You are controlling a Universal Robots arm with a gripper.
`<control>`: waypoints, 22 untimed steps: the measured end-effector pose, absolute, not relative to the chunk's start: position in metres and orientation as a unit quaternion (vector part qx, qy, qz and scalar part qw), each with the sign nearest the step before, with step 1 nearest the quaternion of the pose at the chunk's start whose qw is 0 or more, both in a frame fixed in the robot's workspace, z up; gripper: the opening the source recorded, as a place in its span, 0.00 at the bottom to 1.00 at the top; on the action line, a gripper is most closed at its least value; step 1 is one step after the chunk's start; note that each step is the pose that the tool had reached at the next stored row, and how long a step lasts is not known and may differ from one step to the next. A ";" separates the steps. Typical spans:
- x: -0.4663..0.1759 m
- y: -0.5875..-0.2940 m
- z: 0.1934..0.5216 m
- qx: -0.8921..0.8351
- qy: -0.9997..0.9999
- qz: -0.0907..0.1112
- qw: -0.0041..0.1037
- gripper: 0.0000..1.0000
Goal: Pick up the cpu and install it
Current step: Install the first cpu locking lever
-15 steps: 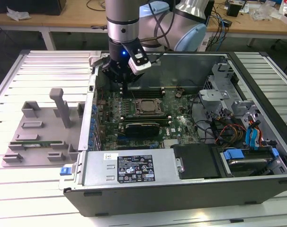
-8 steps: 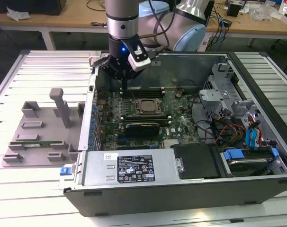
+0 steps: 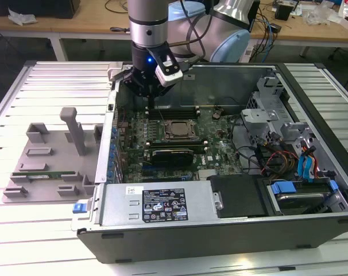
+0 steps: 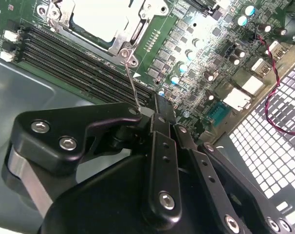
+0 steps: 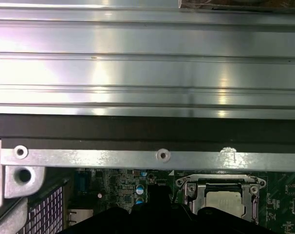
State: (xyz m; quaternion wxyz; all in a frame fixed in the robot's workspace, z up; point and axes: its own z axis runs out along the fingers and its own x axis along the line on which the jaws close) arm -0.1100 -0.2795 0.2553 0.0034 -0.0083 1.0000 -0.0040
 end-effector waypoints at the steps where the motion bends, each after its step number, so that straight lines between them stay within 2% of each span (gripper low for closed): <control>1: -0.110 -0.279 0.255 -0.008 1.000 -0.004 0.003 0.11; 22: -0.078 -0.279 0.255 -0.008 1.000 -0.004 0.002 0.11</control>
